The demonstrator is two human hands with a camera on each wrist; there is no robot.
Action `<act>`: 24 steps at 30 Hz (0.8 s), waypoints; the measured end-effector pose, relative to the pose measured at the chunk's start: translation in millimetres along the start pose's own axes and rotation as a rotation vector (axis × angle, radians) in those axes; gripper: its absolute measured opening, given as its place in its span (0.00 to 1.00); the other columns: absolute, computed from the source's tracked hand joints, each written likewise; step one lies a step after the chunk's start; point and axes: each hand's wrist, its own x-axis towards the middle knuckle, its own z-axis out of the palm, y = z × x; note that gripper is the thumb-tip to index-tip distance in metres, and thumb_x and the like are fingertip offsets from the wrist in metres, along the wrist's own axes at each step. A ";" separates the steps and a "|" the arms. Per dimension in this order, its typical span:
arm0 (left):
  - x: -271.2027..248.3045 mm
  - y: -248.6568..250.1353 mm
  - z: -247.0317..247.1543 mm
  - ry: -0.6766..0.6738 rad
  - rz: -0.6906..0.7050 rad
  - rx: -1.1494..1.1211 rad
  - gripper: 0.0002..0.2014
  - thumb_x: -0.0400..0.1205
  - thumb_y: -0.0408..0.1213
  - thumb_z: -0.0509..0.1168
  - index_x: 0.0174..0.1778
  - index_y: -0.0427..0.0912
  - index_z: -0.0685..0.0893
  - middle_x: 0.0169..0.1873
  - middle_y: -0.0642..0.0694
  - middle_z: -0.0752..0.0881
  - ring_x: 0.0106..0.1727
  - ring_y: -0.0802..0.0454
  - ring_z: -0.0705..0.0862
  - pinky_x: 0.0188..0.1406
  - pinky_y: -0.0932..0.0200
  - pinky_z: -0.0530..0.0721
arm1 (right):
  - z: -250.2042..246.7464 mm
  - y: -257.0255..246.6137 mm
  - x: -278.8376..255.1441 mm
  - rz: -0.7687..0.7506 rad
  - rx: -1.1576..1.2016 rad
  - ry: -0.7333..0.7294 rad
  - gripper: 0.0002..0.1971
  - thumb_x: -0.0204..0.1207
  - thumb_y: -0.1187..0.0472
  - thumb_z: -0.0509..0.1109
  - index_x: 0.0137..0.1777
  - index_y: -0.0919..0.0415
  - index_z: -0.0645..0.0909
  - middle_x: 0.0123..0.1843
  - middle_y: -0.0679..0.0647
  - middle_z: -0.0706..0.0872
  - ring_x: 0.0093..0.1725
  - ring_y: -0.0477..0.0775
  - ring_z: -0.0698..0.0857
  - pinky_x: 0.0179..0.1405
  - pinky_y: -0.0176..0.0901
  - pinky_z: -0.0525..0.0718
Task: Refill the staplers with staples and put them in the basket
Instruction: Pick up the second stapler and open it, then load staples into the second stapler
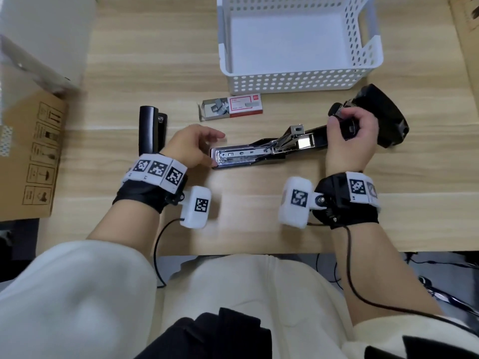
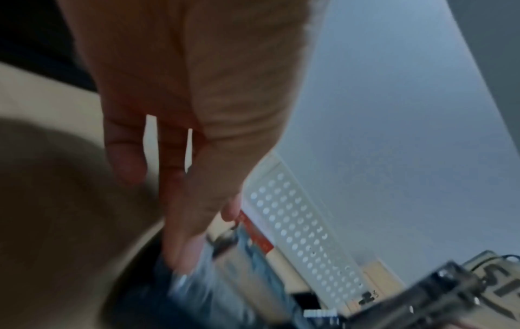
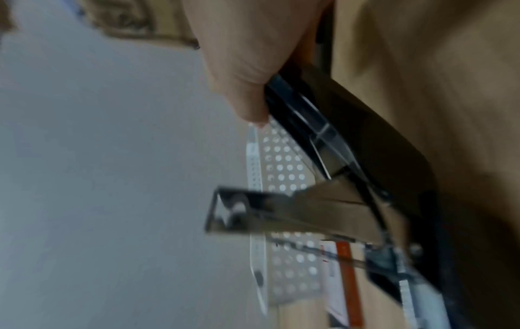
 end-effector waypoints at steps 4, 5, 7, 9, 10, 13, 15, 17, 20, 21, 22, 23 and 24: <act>15.0 12.2 -18.9 0.175 0.031 -0.012 0.21 0.70 0.22 0.70 0.58 0.45 0.84 0.43 0.54 0.81 0.35 0.65 0.77 0.36 0.84 0.74 | 9.5 -15.0 -4.1 -0.507 -0.329 -0.101 0.07 0.74 0.56 0.67 0.45 0.57 0.85 0.47 0.53 0.87 0.52 0.50 0.79 0.56 0.37 0.61; 19.7 14.9 -21.6 0.246 0.045 -0.018 0.19 0.72 0.23 0.68 0.55 0.47 0.84 0.40 0.55 0.81 0.34 0.65 0.77 0.37 0.82 0.74 | 13.2 -21.7 -5.6 -0.564 -0.282 -0.194 0.09 0.76 0.56 0.66 0.45 0.59 0.85 0.45 0.54 0.88 0.50 0.52 0.81 0.55 0.38 0.64; 30.2 20.3 -25.2 0.341 0.063 -0.001 0.15 0.74 0.27 0.67 0.53 0.47 0.85 0.38 0.55 0.81 0.34 0.63 0.77 0.39 0.77 0.75 | 19.8 -34.7 -10.5 -0.484 -0.241 -0.470 0.12 0.78 0.54 0.65 0.48 0.60 0.85 0.46 0.54 0.88 0.48 0.54 0.83 0.53 0.43 0.74; 40.6 24.1 -24.9 0.373 0.051 0.071 0.13 0.75 0.29 0.66 0.54 0.44 0.85 0.42 0.51 0.84 0.39 0.56 0.80 0.48 0.68 0.79 | 23.1 -40.9 -12.7 -0.316 -0.327 -0.723 0.10 0.75 0.53 0.69 0.52 0.57 0.84 0.47 0.52 0.86 0.49 0.52 0.83 0.54 0.50 0.81; 45.1 25.3 -23.8 0.375 0.040 0.118 0.13 0.75 0.30 0.65 0.54 0.44 0.85 0.45 0.49 0.86 0.44 0.53 0.82 0.52 0.62 0.80 | 22.6 -43.2 -11.3 -0.272 -0.388 -0.800 0.10 0.73 0.54 0.72 0.53 0.54 0.83 0.47 0.51 0.85 0.49 0.52 0.83 0.55 0.52 0.82; 56.5 26.0 -18.5 0.326 0.013 0.281 0.13 0.76 0.31 0.65 0.54 0.45 0.85 0.52 0.44 0.88 0.55 0.45 0.84 0.57 0.54 0.81 | 17.9 -50.8 -2.7 -0.237 -0.567 -0.951 0.15 0.68 0.61 0.76 0.54 0.50 0.81 0.50 0.48 0.83 0.53 0.52 0.82 0.57 0.51 0.81; 61.4 26.6 -15.1 0.289 -0.004 0.363 0.13 0.75 0.31 0.64 0.54 0.46 0.86 0.53 0.43 0.87 0.55 0.43 0.84 0.56 0.52 0.81 | 16.7 -54.8 1.3 -0.236 -0.638 -1.011 0.17 0.68 0.68 0.75 0.53 0.51 0.82 0.52 0.49 0.83 0.54 0.53 0.82 0.58 0.50 0.81; 64.4 27.4 -14.1 0.288 -0.018 0.409 0.13 0.76 0.32 0.65 0.54 0.48 0.86 0.54 0.42 0.87 0.55 0.41 0.84 0.54 0.51 0.81 | 18.4 -56.5 2.1 -0.238 -0.666 -1.017 0.17 0.68 0.72 0.72 0.52 0.51 0.83 0.52 0.49 0.85 0.54 0.53 0.83 0.57 0.50 0.81; 65.7 27.4 -13.4 0.290 -0.029 0.436 0.13 0.76 0.34 0.67 0.56 0.49 0.86 0.56 0.43 0.85 0.56 0.40 0.83 0.55 0.50 0.81 | 20.6 -56.9 -0.5 -0.209 -0.675 -0.979 0.16 0.69 0.73 0.71 0.51 0.52 0.84 0.52 0.50 0.87 0.54 0.54 0.83 0.56 0.51 0.82; 65.5 27.7 -13.2 0.290 -0.028 0.440 0.13 0.76 0.35 0.68 0.56 0.49 0.86 0.56 0.43 0.85 0.56 0.40 0.82 0.55 0.50 0.80 | 20.8 -56.4 -1.4 -0.202 -0.672 -0.966 0.16 0.69 0.73 0.71 0.50 0.52 0.84 0.52 0.50 0.87 0.54 0.55 0.83 0.56 0.51 0.82; 65.5 28.0 -12.7 0.293 -0.026 0.444 0.13 0.76 0.36 0.69 0.55 0.50 0.86 0.56 0.43 0.84 0.56 0.40 0.82 0.53 0.51 0.80 | 21.0 -55.7 -1.9 -0.196 -0.669 -0.956 0.16 0.69 0.73 0.70 0.50 0.52 0.84 0.52 0.51 0.87 0.54 0.55 0.83 0.56 0.51 0.83; 65.0 28.8 -12.4 0.296 -0.023 0.451 0.12 0.76 0.38 0.69 0.55 0.49 0.86 0.56 0.43 0.84 0.56 0.40 0.82 0.52 0.51 0.79 | 21.3 -55.3 -2.3 -0.193 -0.669 -0.950 0.16 0.69 0.73 0.70 0.49 0.52 0.84 0.52 0.51 0.87 0.54 0.55 0.83 0.55 0.51 0.83; 64.8 29.7 -11.7 0.298 -0.018 0.461 0.12 0.76 0.40 0.69 0.55 0.49 0.86 0.56 0.43 0.84 0.56 0.40 0.82 0.50 0.51 0.78 | 21.6 -55.3 -2.4 -0.194 -0.677 -0.951 0.15 0.69 0.73 0.70 0.49 0.51 0.84 0.52 0.51 0.87 0.54 0.56 0.83 0.55 0.50 0.83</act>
